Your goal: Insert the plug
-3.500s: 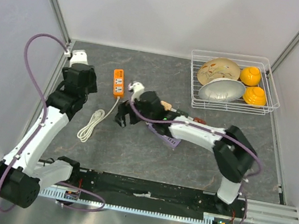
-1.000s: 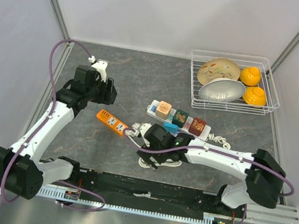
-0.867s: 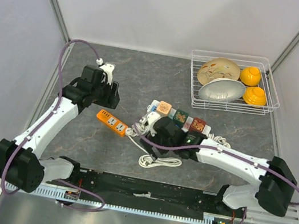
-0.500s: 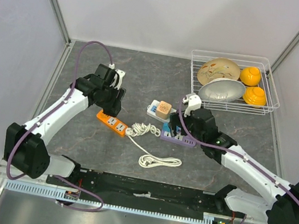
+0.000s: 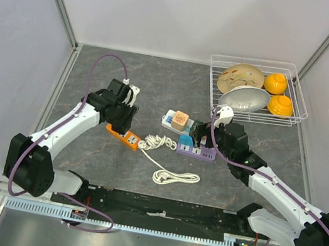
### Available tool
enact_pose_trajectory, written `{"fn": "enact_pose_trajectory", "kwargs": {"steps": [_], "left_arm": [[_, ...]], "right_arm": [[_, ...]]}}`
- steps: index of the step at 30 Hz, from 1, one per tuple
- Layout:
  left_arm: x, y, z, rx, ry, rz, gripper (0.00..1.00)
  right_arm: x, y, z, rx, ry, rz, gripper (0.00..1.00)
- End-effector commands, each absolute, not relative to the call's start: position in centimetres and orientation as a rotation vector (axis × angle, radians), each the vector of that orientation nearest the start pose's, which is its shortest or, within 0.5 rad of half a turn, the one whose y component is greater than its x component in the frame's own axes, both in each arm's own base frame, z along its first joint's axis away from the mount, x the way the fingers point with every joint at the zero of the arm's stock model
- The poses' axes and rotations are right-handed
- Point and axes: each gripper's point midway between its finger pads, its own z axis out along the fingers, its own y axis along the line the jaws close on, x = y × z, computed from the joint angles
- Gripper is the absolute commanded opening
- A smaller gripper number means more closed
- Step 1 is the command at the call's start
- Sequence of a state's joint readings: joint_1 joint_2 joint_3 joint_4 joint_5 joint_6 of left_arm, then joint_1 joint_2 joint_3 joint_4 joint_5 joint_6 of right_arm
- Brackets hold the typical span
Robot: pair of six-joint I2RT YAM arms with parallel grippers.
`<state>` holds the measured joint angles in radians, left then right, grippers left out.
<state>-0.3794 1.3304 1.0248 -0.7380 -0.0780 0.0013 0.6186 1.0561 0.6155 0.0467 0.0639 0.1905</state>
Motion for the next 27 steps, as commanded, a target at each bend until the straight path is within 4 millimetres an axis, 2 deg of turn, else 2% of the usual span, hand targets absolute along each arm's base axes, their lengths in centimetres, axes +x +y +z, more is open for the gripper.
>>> {"fn": "enact_pose_trajectory", "kwargs": {"steps": [1, 5, 6, 7, 12, 14, 27], "left_arm": [[29.6, -9.6, 13.3, 0.481, 2.433, -0.004, 0.02], [29.7, -9.3, 13.4, 0.451, 2.380, -0.004, 0.02], [29.4, -9.3, 12.8, 0.451, 2.383, -0.004, 0.02], [29.7, -9.4, 13.2, 0.440, 2.347, -0.014, 0.02], [29.5, -10.2, 12.7, 0.454, 2.301, -0.080, 0.02], [29.5, -10.4, 13.0, 0.459, 2.270, -0.102, 0.02], [28.8, -10.6, 12.6, 0.453, 2.218, -0.138, 0.02]], "right_arm": [[29.0, 20.8, 17.3, -0.372, 1.900, 0.521, 0.98], [28.9, 20.8, 17.3, -0.375, 1.902, 0.525, 0.98], [29.0, 20.8, 17.3, -0.375, 1.901, 0.527, 0.98], [28.9, 20.8, 17.2, -0.380, 1.903, 0.528, 0.98], [28.8, 20.9, 17.0, -0.385, 1.905, 0.535, 0.98], [28.8, 20.9, 16.9, -0.389, 1.906, 0.534, 0.98], [28.5, 20.6, 17.2, -0.392, 1.883, 0.538, 0.98]]}}
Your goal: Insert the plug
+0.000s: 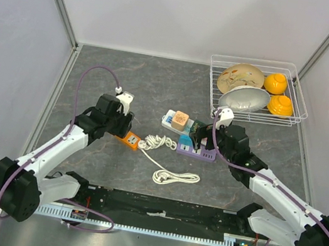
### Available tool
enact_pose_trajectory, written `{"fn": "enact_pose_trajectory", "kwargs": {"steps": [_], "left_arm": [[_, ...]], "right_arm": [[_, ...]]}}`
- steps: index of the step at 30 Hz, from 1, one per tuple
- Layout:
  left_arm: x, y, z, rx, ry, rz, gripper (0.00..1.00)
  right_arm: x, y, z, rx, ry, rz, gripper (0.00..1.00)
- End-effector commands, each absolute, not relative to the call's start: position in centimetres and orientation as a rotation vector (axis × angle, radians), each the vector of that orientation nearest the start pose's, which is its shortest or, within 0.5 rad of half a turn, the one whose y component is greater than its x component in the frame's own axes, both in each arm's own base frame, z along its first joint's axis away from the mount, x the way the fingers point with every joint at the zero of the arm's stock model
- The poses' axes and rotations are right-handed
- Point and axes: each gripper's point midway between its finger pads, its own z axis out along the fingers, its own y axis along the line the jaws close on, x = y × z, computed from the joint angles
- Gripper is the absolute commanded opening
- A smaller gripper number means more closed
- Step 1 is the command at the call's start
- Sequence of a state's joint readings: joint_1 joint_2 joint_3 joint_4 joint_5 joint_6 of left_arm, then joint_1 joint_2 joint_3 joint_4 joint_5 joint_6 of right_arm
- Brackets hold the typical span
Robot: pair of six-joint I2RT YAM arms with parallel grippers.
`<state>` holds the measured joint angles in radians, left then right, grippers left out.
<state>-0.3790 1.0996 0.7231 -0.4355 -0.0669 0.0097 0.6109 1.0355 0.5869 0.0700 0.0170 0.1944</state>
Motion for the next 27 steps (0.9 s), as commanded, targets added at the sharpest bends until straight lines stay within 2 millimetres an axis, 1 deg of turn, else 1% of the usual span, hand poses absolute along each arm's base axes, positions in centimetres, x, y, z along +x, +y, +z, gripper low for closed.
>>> {"fn": "enact_pose_trajectory", "kwargs": {"steps": [1, 3, 13, 16, 20, 25, 27], "left_arm": [[28.7, -10.7, 12.6, 0.451, 2.219, -0.147, 0.02], [28.4, -11.0, 12.5, 0.466, 2.223, -0.172, 0.02], [28.5, -10.3, 11.8, 0.442, 2.239, -0.128, 0.02], [28.4, -10.4, 11.5, 0.459, 2.243, -0.129, 0.02], [28.4, -10.7, 11.0, 0.479, 2.263, -0.149, 0.02], [28.5, -10.9, 9.7, 0.512, 2.301, -0.146, 0.02], [28.5, -11.0, 9.5, 0.516, 2.310, -0.148, 0.02]], "right_arm": [[28.4, 20.5, 17.3, -0.391, 1.877, 0.540, 0.98], [28.4, 20.5, 17.4, -0.393, 1.873, 0.538, 0.98], [28.2, 20.3, 17.4, -0.390, 1.861, 0.540, 0.98], [28.1, 20.3, 17.5, -0.389, 1.856, 0.543, 0.98], [28.1, 20.3, 17.5, -0.388, 1.855, 0.542, 0.98], [28.1, 20.3, 17.5, -0.390, 1.854, 0.543, 0.98], [28.2, 20.3, 17.5, -0.391, 1.854, 0.540, 0.98]]}}
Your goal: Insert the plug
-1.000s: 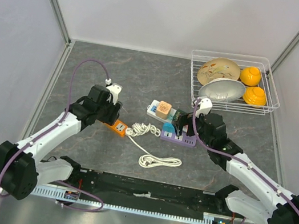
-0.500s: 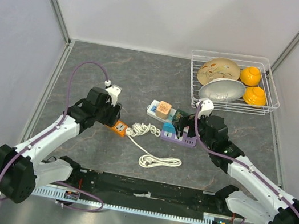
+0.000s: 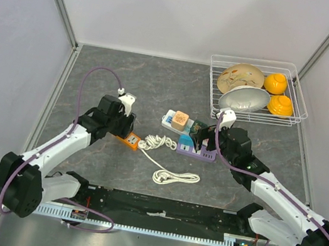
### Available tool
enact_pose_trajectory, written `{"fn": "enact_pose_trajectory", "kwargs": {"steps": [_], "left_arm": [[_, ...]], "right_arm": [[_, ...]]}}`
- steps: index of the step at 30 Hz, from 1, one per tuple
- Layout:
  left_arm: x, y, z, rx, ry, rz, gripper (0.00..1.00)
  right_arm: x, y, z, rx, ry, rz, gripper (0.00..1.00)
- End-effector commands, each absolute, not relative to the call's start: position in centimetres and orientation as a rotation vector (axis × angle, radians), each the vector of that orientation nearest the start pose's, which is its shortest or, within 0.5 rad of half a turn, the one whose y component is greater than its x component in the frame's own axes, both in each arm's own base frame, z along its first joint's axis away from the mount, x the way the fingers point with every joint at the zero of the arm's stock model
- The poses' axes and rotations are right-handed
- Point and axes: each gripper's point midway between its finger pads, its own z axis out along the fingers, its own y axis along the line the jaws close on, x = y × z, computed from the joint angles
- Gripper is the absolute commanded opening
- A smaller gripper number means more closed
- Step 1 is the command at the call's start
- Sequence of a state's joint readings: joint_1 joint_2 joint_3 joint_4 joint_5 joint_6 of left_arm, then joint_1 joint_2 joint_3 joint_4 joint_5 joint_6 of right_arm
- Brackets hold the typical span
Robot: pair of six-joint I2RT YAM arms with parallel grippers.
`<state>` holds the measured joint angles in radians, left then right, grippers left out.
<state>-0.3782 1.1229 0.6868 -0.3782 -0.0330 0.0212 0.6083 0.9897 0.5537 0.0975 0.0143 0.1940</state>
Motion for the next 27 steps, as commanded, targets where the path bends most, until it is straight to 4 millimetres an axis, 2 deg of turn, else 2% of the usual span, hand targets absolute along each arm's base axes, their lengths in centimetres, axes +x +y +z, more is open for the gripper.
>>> {"fn": "enact_pose_trajectory", "kwargs": {"steps": [1, 7, 16, 18, 21, 22, 25, 27], "left_arm": [[28.5, -11.0, 9.3, 0.512, 2.320, -0.147, 0.02], [28.4, -12.3, 8.8, 0.539, 2.321, -0.231, 0.02], [31.1, -15.4, 10.0, 0.514, 2.244, -0.384, 0.02], [31.9, -15.9, 12.1, 0.472, 2.194, -0.407, 0.02], [32.6, -15.3, 14.9, 0.412, 2.110, -0.372, 0.02], [32.5, -14.8, 16.4, 0.393, 2.067, -0.354, 0.02], [31.4, -14.2, 18.9, 0.374, 1.985, -0.358, 0.02], [30.7, -14.4, 19.9, 0.368, 1.957, -0.392, 0.02]], "right_arm": [[28.1, 20.3, 17.4, -0.390, 1.854, 0.543, 0.98], [27.8, 20.5, 17.4, -0.403, 1.848, 0.565, 0.98], [27.7, 20.5, 17.4, -0.405, 1.843, 0.564, 0.98], [27.5, 20.8, 17.6, -0.438, 1.832, 0.580, 0.98], [26.7, 22.3, 17.8, -0.540, 1.798, 0.653, 0.98], [26.5, 22.7, 17.8, -0.565, 1.790, 0.676, 0.98], [25.6, 24.5, 18.3, -0.659, 1.754, 0.767, 0.98], [25.1, 25.6, 18.9, -0.700, 1.713, 0.829, 0.98]]}}
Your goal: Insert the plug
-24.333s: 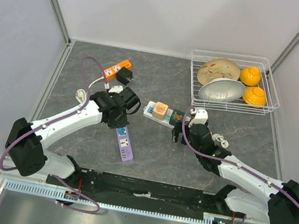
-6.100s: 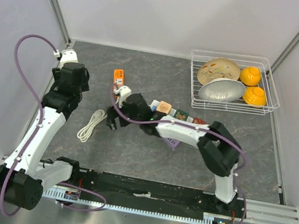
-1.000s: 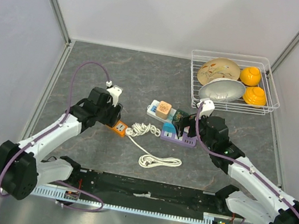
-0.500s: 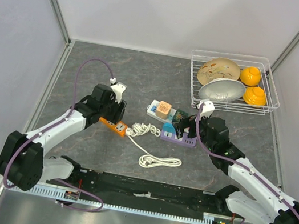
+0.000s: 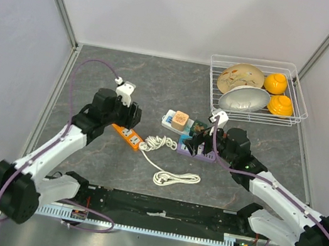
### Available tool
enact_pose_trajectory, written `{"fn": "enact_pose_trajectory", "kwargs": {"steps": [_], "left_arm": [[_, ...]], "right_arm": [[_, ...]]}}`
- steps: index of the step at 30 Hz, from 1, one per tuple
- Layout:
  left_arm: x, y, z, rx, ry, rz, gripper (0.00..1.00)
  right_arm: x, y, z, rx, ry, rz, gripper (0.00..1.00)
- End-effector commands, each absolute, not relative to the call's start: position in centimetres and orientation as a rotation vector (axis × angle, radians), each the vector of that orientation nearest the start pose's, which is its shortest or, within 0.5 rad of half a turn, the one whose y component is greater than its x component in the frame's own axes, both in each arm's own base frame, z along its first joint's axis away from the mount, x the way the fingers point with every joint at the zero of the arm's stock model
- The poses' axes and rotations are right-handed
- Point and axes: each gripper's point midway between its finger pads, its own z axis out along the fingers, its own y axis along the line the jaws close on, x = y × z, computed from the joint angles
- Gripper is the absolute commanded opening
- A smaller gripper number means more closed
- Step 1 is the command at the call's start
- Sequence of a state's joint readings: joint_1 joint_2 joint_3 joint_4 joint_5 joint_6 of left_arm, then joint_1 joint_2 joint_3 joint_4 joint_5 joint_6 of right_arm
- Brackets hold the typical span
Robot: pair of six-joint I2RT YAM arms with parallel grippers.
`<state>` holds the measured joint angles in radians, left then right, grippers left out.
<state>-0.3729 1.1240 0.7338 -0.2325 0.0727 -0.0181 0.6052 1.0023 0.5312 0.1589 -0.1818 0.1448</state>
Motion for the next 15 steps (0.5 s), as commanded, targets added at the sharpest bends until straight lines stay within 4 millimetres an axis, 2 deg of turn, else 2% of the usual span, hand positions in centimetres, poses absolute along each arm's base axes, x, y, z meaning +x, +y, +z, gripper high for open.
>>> {"fn": "enact_pose_trajectory", "kwargs": {"steps": [1, 2, 4, 5, 6, 8, 9, 11, 15], "left_arm": [[30.2, -14.6, 20.2, 0.367, 1.950, -0.421, 0.02], [29.6, -14.8, 21.4, 0.332, 1.921, -0.460, 0.02], [29.0, -15.2, 22.6, 0.286, 1.892, -0.528, 0.02], [28.5, -15.5, 23.6, 0.223, 1.875, -0.589, 0.02], [28.3, -15.6, 24.0, 0.185, 1.873, -0.621, 0.02], [27.8, -16.2, 25.1, 0.099, 1.857, -0.716, 0.02], [27.7, -16.3, 25.6, 0.068, 1.850, -0.749, 0.02], [27.2, -17.2, 26.8, 0.019, 1.822, -0.855, 0.02], [26.3, -18.1, 28.6, -0.014, 1.792, -0.971, 0.02]], "right_arm": [[24.8, 26.0, 19.2, -0.708, 1.699, 0.854, 0.98], [24.8, 26.4, 19.9, -0.715, 1.662, 0.872, 0.98], [24.3, 27.5, 20.7, -0.739, 1.611, 0.888, 0.98], [24.3, 28.1, 21.9, -0.742, 1.550, 0.887, 0.98], [23.6, 29.2, 22.1, -0.772, 1.522, 0.893, 0.98], [24.2, 30.3, 22.9, -0.768, 1.460, 0.841, 0.98], [23.6, 31.4, 23.6, -0.786, 1.421, 0.853, 0.98], [24.0, 32.7, 24.4, -0.778, 1.370, 0.849, 0.98], [24.8, 34.7, 26.4, -0.740, 1.297, 0.856, 0.98]]}}
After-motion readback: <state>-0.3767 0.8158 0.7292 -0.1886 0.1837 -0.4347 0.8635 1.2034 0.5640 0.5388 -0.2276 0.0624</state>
